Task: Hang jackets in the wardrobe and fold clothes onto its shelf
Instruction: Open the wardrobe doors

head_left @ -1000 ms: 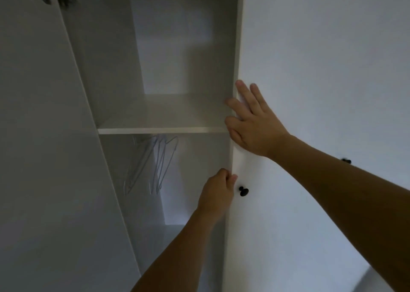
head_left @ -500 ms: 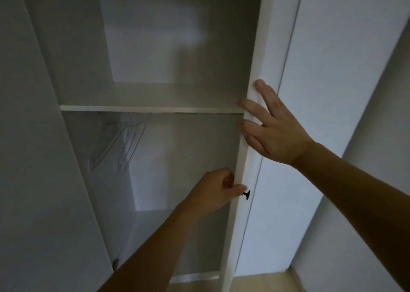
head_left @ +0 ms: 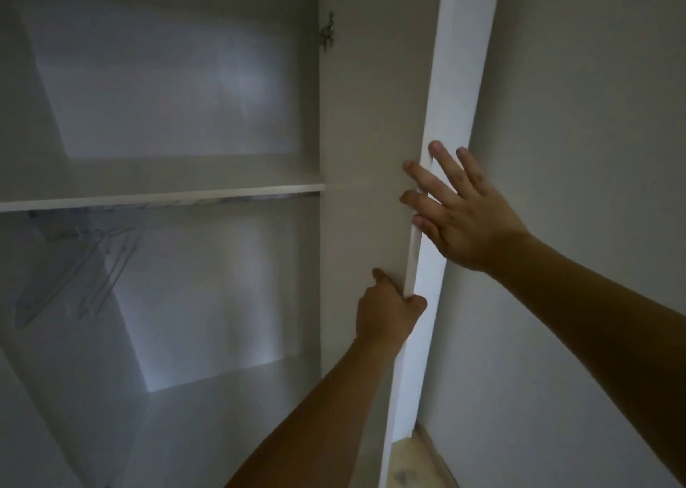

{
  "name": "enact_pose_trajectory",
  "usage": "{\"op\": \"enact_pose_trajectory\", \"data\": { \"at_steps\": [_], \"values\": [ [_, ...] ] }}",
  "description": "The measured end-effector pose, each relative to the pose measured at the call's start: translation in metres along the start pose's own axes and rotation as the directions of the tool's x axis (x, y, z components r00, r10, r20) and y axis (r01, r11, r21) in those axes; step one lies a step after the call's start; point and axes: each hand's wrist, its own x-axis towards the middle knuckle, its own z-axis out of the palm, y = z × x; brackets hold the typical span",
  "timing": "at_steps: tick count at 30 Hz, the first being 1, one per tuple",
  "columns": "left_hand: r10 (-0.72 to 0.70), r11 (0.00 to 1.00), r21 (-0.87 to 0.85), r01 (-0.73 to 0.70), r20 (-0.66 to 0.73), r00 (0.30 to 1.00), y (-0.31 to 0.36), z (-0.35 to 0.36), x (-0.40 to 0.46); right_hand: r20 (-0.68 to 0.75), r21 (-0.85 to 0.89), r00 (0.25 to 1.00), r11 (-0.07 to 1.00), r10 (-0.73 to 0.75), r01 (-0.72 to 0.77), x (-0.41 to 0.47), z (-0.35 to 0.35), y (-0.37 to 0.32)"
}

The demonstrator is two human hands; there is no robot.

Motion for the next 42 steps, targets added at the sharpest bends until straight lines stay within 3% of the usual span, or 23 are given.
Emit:
{"op": "enact_pose_trajectory", "data": {
  "at_steps": [4,11,18,20,25,29,36,39,42],
  "values": [
    [-0.048,0.999,-0.008,0.048,-0.039,0.998,0.023,0.027,0.004,0.102,-0.029,0.990,0.996,0.092,-0.090,-0.020,0.006,0.014],
    [-0.040,0.998,0.040,0.041,-0.017,0.999,0.025,0.027,0.006,0.110,0.058,0.985,0.989,0.133,-0.139,-0.023,0.010,0.011],
    [-0.098,0.993,0.080,0.089,0.120,0.988,0.029,0.013,0.007,0.230,0.165,0.964,0.972,0.130,-0.171,-0.029,-0.007,0.007],
    [-0.034,0.995,0.100,0.020,0.145,0.989,0.024,0.002,0.002,0.268,0.246,0.951,0.944,0.152,-0.220,-0.037,-0.015,0.000],
    [0.208,0.935,0.266,-0.233,0.119,0.971,0.003,-0.033,-0.025,0.386,0.385,0.846,0.770,0.366,-0.509,-0.069,-0.033,-0.028],
    [0.320,0.870,0.332,-0.365,0.182,0.930,-0.019,-0.072,-0.036,0.594,0.335,0.659,0.603,0.461,-0.724,-0.077,-0.051,-0.069],
    [0.390,0.764,0.430,-0.481,0.286,0.875,-0.064,-0.123,-0.055,0.687,0.312,0.557,0.504,0.467,-0.806,-0.060,-0.081,-0.154],
    [0.414,0.696,0.454,-0.555,0.378,0.828,-0.075,-0.138,-0.074,0.723,0.288,0.526,0.497,0.448,-0.819,-0.063,-0.105,-0.180],
    [0.465,0.676,0.435,-0.594,0.374,0.802,-0.065,-0.145,-0.090,0.730,0.241,0.501,0.511,0.465,-0.825,-0.075,-0.138,-0.185]
  ]
}}
